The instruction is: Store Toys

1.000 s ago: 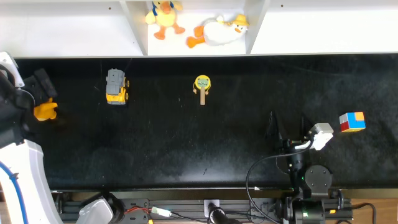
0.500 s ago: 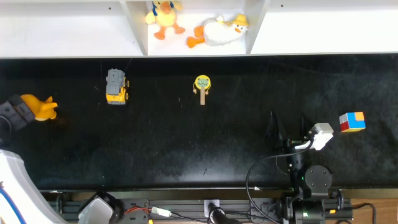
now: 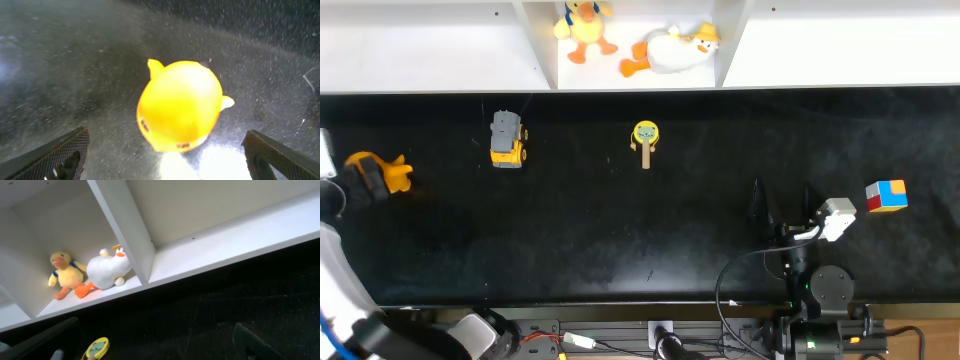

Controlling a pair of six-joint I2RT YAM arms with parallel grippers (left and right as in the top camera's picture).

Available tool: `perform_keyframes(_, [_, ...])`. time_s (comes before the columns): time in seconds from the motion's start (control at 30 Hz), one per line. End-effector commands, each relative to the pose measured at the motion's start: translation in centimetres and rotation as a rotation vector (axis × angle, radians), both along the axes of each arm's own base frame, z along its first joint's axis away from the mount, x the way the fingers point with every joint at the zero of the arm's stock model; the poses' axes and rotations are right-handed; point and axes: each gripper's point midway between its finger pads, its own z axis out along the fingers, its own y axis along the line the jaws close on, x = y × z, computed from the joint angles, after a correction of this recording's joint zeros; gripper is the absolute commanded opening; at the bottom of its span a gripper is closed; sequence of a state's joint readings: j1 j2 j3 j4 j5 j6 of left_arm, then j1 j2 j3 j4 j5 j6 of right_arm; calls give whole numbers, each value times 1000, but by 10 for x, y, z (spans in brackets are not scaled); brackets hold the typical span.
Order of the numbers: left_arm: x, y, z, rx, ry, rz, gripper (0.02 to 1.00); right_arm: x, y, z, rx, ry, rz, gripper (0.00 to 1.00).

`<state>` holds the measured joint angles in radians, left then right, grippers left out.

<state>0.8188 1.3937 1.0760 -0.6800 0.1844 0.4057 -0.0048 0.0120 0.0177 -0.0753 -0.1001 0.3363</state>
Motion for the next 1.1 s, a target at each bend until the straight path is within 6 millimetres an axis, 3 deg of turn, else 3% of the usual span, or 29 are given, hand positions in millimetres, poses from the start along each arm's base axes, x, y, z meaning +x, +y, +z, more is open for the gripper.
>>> perform_keyframes(0.03, [13,4,-19,-25,4,-71,998,0,1,-4,0,1,2,993])
perform_keyframes(0.3, [33,11,-39,-57,-34,-102,998,0,1,-4,0,1,2,996])
perform_keyframes(0.63, [46,6,-31,-70,-110,-146,932,0,1,-4,0,1,2,996])
perform_keyframes(0.87, [47,7,-30,-67,-111,-145,825,0,1,-4,0,1,2,996])
perform_keyframes(1.1, [34,13,-39,-47,-35,-99,825,0,1,-4,0,1,2,996])
